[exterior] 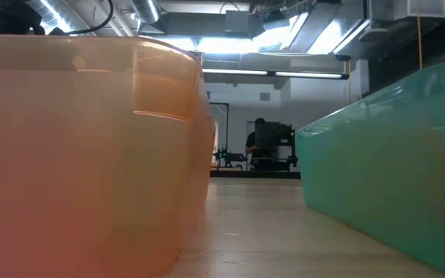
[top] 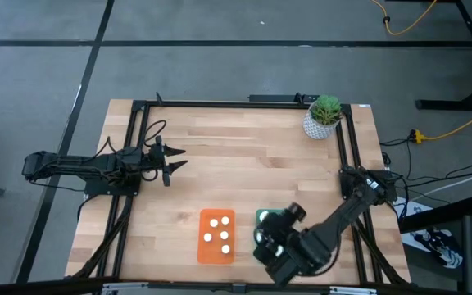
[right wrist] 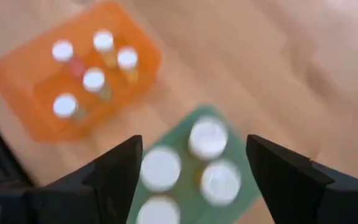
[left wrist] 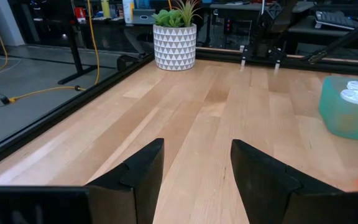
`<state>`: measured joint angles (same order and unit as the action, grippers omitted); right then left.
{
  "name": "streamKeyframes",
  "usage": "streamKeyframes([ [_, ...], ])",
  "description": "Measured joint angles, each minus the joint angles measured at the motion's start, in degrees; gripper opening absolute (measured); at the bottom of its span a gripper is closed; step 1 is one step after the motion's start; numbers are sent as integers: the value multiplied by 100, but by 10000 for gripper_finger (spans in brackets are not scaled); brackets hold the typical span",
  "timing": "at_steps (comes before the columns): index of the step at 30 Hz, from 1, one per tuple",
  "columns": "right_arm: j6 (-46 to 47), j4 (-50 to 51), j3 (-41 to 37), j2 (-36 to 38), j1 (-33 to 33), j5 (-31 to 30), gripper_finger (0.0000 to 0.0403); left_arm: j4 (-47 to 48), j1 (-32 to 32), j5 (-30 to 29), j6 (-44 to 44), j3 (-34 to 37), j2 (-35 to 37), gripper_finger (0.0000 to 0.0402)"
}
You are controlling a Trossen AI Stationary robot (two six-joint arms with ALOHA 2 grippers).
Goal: Pick and place medicine bottles into bin by pill shape (circle, oval)
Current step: Return to Home Position
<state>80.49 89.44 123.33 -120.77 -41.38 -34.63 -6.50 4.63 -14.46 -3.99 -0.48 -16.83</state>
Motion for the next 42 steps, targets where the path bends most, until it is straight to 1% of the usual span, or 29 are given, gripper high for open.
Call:
streamKeyframes([
  [4,-1206,-28,254,0,304,-234,289,0,0,0,-2,0,1,179],
  [9,-2544,56,328,54,647,-210,289,0,-1,0,-2,1,1,179],
  [14,-3341,61,108,445,775,-203,289,-1,0,0,-1,-1,1,179],
  [18,-4300,51,-428,846,792,-275,289,0,-1,0,-1,0,0,179],
  [21,-4646,-77,-1195,1333,792,-37,289,-2,-1,0,-2,1,1,179],
  [24,-4749,-815,-2310,2119,680,40,289,-1,0,0,-1,1,1,179],
  [25,-4816,-1208,-2739,2423,635,80,289,0,0,0,0,-1,-1,179],
  [27,-5095,-2143,-3638,3044,595,347,289,-1,0,0,0,0,1,179],
  [30,-5764,-3710,-4895,3923,603,1023,289,0,-1,0,-2,-1,1,179],
  [32,-6289,-4536,-5592,4468,651,1443,289,0,0,0,0,0,0,179],
  [34,-6697,-5168,-6267,5040,782,1757,289,0,1,0,-1,-1,-1,179],
  [37,-7152,-5870,-7181,5941,1093,1724,289,0,0,0,-2,-1,0,179],
  [39,-7352,-6078,-7698,6559,1403,1714,289,0,0,0,-1,-1,-1,179],
  [42,-7308,-6173,-8231,7394,1915,1783,289,0,-1,0,0,0,1,179],
])
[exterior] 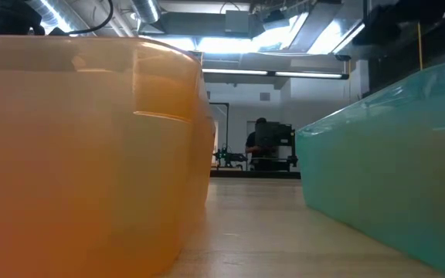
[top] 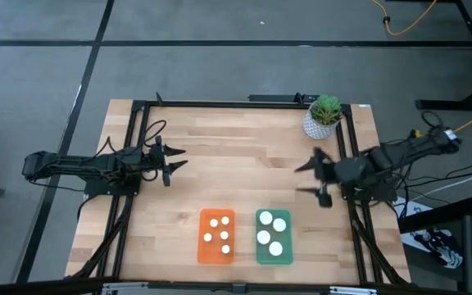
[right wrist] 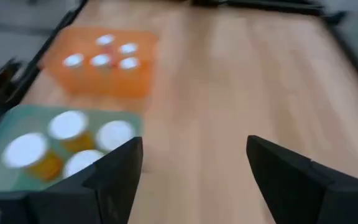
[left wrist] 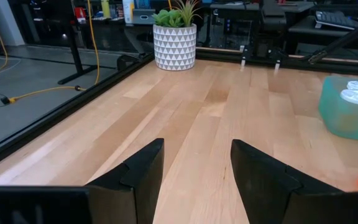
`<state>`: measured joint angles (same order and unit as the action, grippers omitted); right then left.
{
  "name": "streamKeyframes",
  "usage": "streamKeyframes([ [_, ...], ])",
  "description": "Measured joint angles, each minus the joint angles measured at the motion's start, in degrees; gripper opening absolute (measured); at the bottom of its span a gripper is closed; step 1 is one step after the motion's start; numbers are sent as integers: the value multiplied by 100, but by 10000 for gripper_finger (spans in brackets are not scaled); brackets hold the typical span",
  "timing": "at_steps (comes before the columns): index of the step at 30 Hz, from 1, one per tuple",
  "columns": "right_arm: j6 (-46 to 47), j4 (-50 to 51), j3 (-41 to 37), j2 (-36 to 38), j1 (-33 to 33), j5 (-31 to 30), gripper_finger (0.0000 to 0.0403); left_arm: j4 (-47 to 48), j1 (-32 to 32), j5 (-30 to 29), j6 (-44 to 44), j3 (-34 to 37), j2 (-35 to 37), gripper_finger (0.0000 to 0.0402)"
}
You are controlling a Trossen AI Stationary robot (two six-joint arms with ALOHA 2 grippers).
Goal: Pick and place medicine bottles into bin by pill shape (circle, oval)
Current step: Return to Home Position
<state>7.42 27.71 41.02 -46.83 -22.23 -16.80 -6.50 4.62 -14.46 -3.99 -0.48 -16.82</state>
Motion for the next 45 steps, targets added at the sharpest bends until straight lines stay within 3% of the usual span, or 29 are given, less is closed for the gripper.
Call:
streamKeyframes([
  [9,-29,11,-1205,2323,1251,-10,289,0,2,0,-2,1,-1,179],
  [20,-35,-883,-2861,4605,1421,-4,289,0,2,0,-1,0,-1,179],
  [28,-39,-1377,-3423,4667,1601,-1,289,-13,-2,-2,-2,1,-2,179],
  [36,-30,-3587,-4063,4675,1601,-3,289,-2,-4,-2,-2,1,-4,179],
  [45,-32,-3519,-4061,4647,1593,-4,289,-2,-4,-2,-2,-1,-4,179],
])
